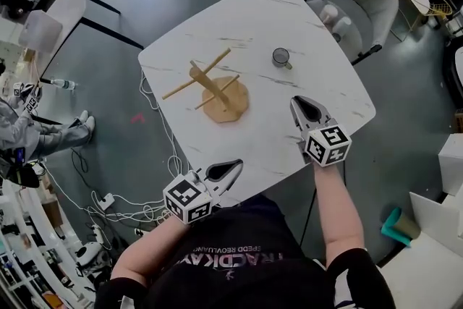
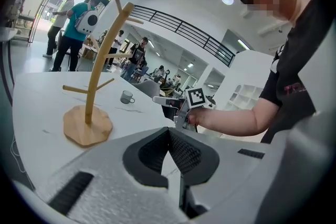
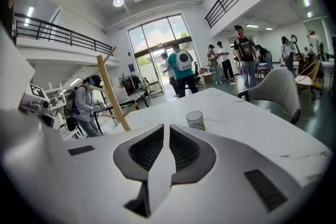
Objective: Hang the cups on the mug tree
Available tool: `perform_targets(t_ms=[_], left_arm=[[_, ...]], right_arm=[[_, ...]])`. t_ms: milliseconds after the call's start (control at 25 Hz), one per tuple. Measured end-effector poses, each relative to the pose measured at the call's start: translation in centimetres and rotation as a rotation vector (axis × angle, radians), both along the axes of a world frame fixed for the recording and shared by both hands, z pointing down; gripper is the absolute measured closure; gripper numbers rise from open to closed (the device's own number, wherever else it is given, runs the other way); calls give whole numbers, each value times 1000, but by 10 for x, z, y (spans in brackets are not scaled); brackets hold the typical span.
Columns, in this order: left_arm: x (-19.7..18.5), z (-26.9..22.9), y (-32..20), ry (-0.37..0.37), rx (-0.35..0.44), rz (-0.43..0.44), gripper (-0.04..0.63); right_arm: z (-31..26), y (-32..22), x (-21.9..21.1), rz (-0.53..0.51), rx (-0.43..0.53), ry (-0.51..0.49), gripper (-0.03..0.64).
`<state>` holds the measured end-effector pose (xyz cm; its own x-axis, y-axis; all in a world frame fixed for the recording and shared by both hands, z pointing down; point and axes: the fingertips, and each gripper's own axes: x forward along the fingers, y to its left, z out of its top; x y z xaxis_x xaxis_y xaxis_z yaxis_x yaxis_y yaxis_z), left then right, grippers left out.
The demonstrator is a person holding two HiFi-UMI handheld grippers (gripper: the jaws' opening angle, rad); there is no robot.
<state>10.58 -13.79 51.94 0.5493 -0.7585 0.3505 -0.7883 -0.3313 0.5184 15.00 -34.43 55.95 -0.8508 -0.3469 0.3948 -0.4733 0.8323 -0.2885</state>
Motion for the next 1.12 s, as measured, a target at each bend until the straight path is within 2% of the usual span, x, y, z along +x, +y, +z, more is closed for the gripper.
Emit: perform_targets(t_ms=[40, 120, 640, 960, 1120], left_arm=[[-1, 1, -1, -2, -2, -3, 598], [-1, 4, -2, -6, -8, -5, 598], [-4, 11, 1, 4, -46, -52, 598], [-14, 17, 10, 12, -68, -95, 598], [-16, 19, 17, 14, -76, -108, 598]], right_arm=[[4, -8, -2, -6, 11, 18, 596], [11, -24, -5, -19, 31, 53, 544], [80, -99, -31, -93, 100, 347, 525], [104, -114, -49, -157, 135, 455, 518], [109, -115, -53, -168, 140, 471, 517]])
